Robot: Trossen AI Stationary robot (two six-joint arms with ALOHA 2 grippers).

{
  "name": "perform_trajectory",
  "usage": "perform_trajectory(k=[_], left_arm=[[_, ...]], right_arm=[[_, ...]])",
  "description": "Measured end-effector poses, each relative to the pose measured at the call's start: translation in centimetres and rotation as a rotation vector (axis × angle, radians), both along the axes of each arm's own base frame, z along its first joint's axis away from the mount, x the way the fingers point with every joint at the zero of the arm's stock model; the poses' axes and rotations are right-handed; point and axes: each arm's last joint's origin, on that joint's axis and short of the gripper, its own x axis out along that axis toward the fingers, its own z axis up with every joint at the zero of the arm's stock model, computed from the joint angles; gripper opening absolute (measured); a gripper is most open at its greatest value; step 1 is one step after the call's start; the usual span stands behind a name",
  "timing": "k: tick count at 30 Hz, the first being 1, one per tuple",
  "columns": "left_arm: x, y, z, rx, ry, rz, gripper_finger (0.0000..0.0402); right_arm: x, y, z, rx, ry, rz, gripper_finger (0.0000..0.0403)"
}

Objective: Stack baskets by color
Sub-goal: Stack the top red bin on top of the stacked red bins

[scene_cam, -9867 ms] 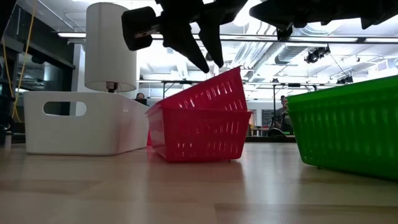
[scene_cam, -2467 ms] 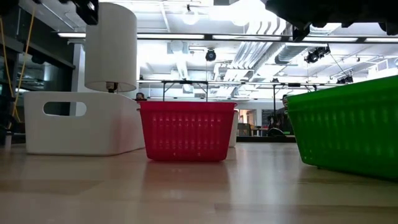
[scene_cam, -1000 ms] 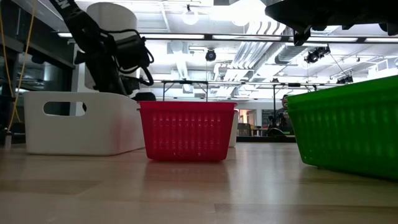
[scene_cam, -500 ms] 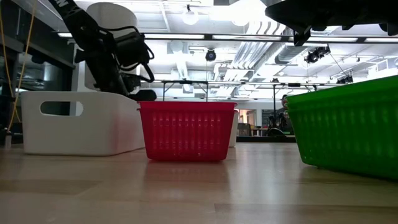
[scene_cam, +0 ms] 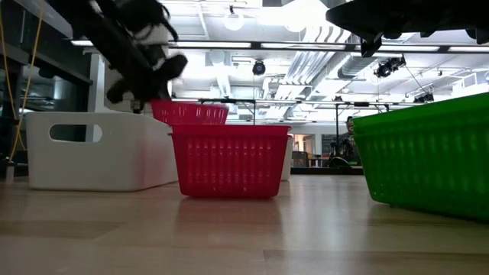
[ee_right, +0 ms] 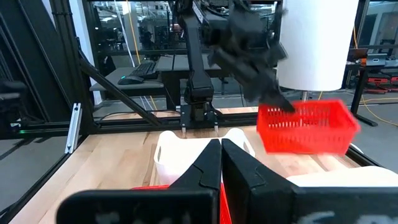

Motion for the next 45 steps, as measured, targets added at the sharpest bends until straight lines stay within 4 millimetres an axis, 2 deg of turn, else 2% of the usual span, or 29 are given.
perform_trajectory(k=[5, 9, 13, 17, 25, 29, 33, 36, 39, 42, 45], left_arm=[[-0.7, -2.1, 3.3, 0.105, -0.155, -0.087, 0.0001], [-0.8, -4.6, 5.4, 0.195, -0.243, -0.234, 0.0000], [-0.4, -7.7, 6.3, 0.247, -0.290, -0.402, 0.0000], [-0.1, -10.8, 6.5, 0.292, -0.308, -0.472, 0.0000], [1.0, -15.7, 4.3, 0.298, -0.250, -0.531, 0.0000], [2.7, -17.5, 2.7, 0.283, -0.280, -0.535, 0.0000], [4.6, -19.6, 0.1, 0.226, -0.330, -0.552, 0.0000], [5.3, -21.5, -2.4, 0.165, -0.399, -0.470, 0.0000], [5.1, -22.8, -4.7, 0.222, -0.419, -0.325, 0.0000], [4.9, -23.3, -6.1, 0.258, -0.482, -0.183, 0.0000], [5.7, -23.8, -6.3, 0.247, -0.540, -0.127, 0.0000]], right_arm=[[0.0, 0.0, 0.0, 0.000, 0.000, 0.000, 0.0000], [0.0, 0.0, 0.0, 0.000, 0.000, 0.000, 0.0000], [0.0, 0.0, 0.0, 0.000, 0.000, 0.000, 0.0000], [0.0, 0.0, 0.0, 0.001, 0.000, 0.000, 0.0000], [0.0, 0.0, 0.0, 0.019, -0.002, 0.000, 0.0000], [0.0, 0.0, 0.0, 0.019, -0.002, 0.000, 0.0000], [0.0, 0.0, 0.0, 0.019, -0.003, -0.001, 0.0000], [0.0, -0.1, 0.0, 0.028, -0.003, -0.006, 0.0000], [0.0, -0.2, 0.0, 0.030, -0.004, -0.007, 0.0000], [0.0, -0.2, 0.0, 0.045, -0.005, -0.007, 0.0000], [0.0, -0.2, 0.0, 0.048, -0.005, -0.006, 0.0000]])
